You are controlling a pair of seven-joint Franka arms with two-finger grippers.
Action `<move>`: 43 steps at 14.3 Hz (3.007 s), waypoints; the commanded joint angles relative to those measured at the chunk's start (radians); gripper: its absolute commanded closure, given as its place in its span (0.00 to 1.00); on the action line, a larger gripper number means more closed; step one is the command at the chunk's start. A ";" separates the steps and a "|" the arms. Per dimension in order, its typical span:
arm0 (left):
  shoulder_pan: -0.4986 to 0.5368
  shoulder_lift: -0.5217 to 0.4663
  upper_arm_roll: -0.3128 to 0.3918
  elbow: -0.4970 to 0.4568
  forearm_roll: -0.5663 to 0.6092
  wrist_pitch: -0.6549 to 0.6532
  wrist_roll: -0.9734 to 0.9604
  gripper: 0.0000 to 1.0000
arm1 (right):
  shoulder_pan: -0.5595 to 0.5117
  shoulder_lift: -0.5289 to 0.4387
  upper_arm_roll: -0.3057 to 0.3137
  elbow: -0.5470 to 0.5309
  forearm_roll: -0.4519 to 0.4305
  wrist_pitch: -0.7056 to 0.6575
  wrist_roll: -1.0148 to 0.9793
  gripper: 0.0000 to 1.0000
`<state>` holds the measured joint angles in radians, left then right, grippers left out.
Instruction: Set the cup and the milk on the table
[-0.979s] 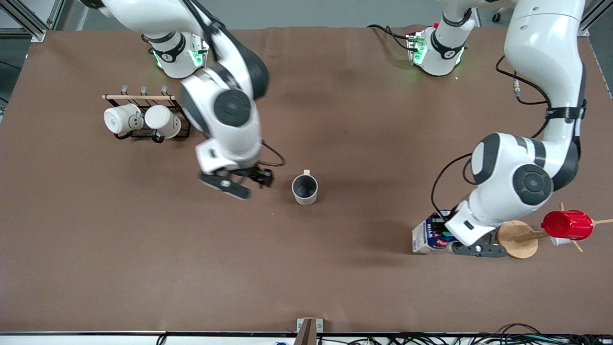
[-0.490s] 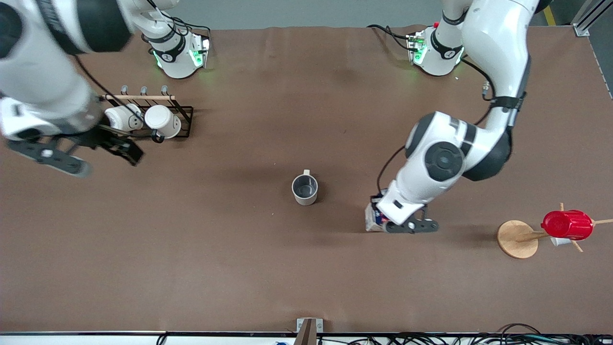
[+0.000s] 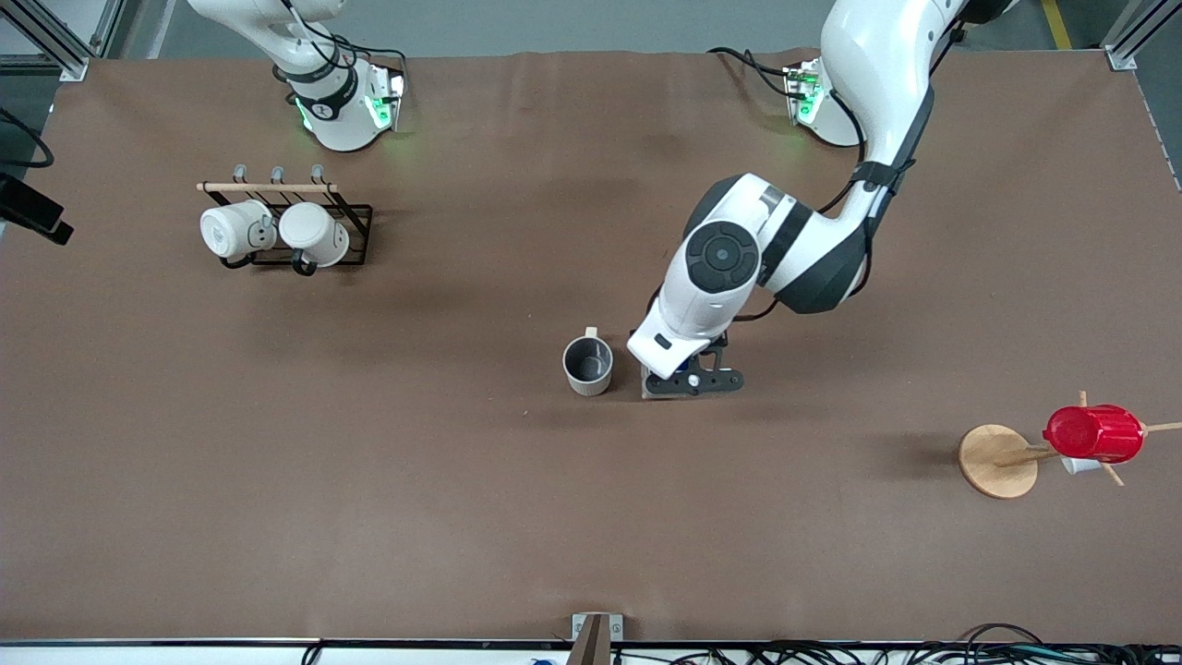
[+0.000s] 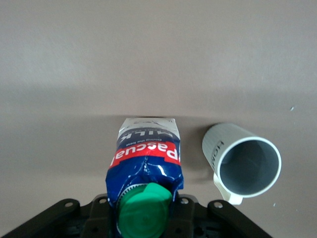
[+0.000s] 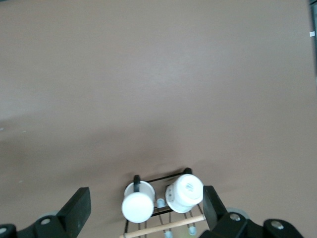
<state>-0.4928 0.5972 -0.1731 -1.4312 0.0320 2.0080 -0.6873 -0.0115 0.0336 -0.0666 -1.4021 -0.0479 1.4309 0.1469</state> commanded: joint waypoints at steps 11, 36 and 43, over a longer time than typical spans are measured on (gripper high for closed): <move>-0.013 0.047 -0.043 -0.006 0.003 0.080 -0.075 0.79 | -0.002 -0.004 0.001 -0.024 0.045 0.014 -0.084 0.00; 0.433 -0.419 -0.025 0.040 0.019 -0.423 0.388 0.00 | -0.008 -0.004 -0.007 -0.024 0.046 0.013 -0.082 0.00; 0.519 -0.632 -0.023 -0.156 -0.010 -0.460 0.636 0.00 | -0.008 -0.004 -0.007 -0.026 0.048 0.013 -0.082 0.00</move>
<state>0.0126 0.0576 -0.1932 -1.4608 0.0385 1.5090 -0.1035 -0.0172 0.0451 -0.0727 -1.4107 -0.0142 1.4434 0.0732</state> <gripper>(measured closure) 0.000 0.000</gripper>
